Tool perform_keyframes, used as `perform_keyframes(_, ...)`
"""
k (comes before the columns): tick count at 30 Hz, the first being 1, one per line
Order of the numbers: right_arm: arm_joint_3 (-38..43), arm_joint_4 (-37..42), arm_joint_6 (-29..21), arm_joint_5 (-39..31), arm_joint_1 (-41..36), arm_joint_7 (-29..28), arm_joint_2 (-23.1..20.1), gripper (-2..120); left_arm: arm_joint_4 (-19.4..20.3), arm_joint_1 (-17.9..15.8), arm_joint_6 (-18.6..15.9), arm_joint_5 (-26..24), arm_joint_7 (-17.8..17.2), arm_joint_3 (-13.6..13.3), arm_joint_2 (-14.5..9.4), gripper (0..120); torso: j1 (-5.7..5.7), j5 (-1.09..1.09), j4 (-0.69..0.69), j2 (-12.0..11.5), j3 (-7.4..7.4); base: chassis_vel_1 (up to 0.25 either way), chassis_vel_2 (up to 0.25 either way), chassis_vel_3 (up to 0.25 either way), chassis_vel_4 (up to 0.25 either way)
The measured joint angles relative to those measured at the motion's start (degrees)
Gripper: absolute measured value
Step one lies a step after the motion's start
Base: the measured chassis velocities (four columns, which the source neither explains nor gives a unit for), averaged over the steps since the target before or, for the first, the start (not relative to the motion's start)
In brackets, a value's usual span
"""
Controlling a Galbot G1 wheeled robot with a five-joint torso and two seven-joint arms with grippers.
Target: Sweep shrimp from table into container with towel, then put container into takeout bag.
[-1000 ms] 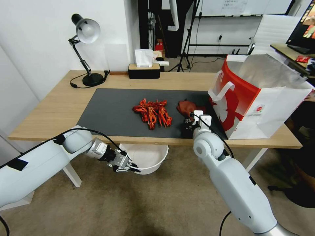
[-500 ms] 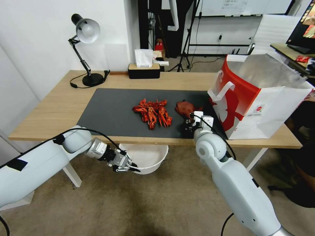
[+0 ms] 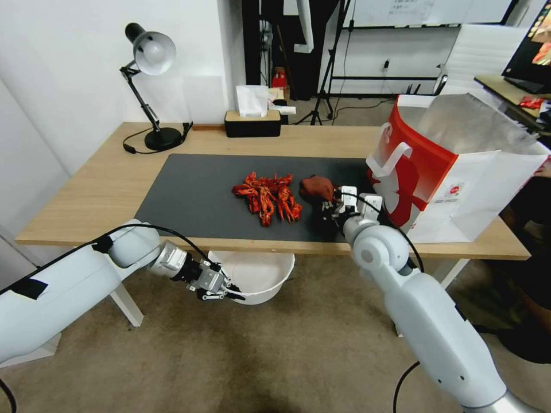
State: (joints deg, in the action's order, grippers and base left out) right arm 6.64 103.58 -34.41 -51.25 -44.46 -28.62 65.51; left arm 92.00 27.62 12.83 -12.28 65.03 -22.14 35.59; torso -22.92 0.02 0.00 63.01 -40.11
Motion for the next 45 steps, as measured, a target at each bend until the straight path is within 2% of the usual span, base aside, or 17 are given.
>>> perform_keyframes(10,-4.4,-7.1,3.9,-0.9,9.0,5.9,-3.5,10,-0.1,0.2,0.0,0.1,0.0,0.2,0.0,0,0.0,-0.01,0.0,0.0,0.0,0.0,0.0,0.0,0.0)
perform_keyframes(13,-8.2,-13.5,6.8,-2.8,15.4,11.1,-4.8,10,0.0,0.3,0.0,0.1,0.0,0.4,0.1,0,0.0,-0.01,0.0,0.0,0.01,0.0,0.0,0.0,0.0)
perform_keyframes(18,-11.7,-18.3,8.4,-4.5,19.7,16.5,-5.8,10,0.0,0.5,0.0,0.1,0.0,0.6,0.2,0,-0.01,-0.02,0.0,0.0,0.0,0.0,0.0,0.0,0.0)
perform_keyframes(21,-15.0,-22.1,10.5,-4.5,22.9,21.8,-6.7,10,-0.1,0.5,0.1,0.1,0.0,0.9,0.3,0,0.0,-0.02,-0.01,0.0,0.0,0.0,0.0,0.0,0.0)
perform_keyframes(22,-15.0,-22.1,10.5,-4.5,22.9,21.8,-6.7,10,-0.1,0.5,0.1,0.1,0.0,0.9,0.3,0,0.0,-0.02,-0.01,0.0,0.0,0.0,0.0,0.0,0.0)
perform_keyframes(24,-18.0,-24.8,12.5,-3.5,25.1,26.1,-7.4,10,-0.1,0.6,0.1,0.1,0.0,1.0,0.3,0,0.0,-0.02,-0.01,0.0,0.01,0.0,0.0,0.0,0.0)
perform_keyframes(25,-18.0,-24.8,12.5,-3.5,25.1,26.1,-7.4,10,-0.1,0.6,0.1,0.1,0.0,1.0,0.3,0,0.0,-0.02,-0.01,0.0,0.01,0.0,0.0,0.0,0.0)
perform_keyframes(29,-23.0,-30.1,15.5,-0.7,28.8,34.6,-8.2,10,0.0,0.9,0.2,0.1,0.0,1.5,0.2,0,0.01,-0.01,-0.01,0.0,0.0,0.0,0.0,0.0,0.0)
perform_keyframes(30,-23.0,-30.1,15.5,-0.7,28.8,34.6,-8.2,10,0.0,0.9,0.2,0.1,0.0,1.5,0.2,0,0.01,-0.01,-0.01,0.0,0.0,0.0,0.0,0.0,0.0)
perform_keyframes(31,-25.6,-32.6,17.7,0.0,30.5,38.1,-8.5,10,0.0,1.0,0.2,0.1,0.0,1.7,0.1,0,0.0,-0.01,-0.02,0.0,0.01,0.0,0.0,0.0,0.0)
perform_keyframes(33,-26.6,-33.8,18.7,0.4,31.3,39.6,-8.5,10,0.0,1.1,0.2,0.1,0.0,1.8,0.1,0,0.0,-0.01,-0.01,0.0,0.0,0.0,0.0,0.0,0.0)
perform_keyframes(35,-29.7,-37.9,21.3,1.8,33.8,43.7,-8.2,10,0.1,1.4,0.2,0.1,0.0,2.1,0.0,0,0.0,-0.02,0.0,0.0,0.01,0.0,0.0,0.0,0.0)
perform_keyframes(41,-33.8,-45.4,24.6,3.2,37.7,47.8,-5.9,10,0.6,2.2,0.2,0.1,0.1,2.9,-0.2,0,0.0,-0.02,0.0,0.0,0.01,0.0,0.0,0.0,0.0)
perform_keyframes(45,-34.7,-45.9,24.8,3.3,37.8,47.8,-5.2,10,0.8,2.3,0.2,0.1,0.1,2.9,-0.2,0,0.0,-0.02,0.0,0.0,0.0,0.0,0.0,0.0,0.0)
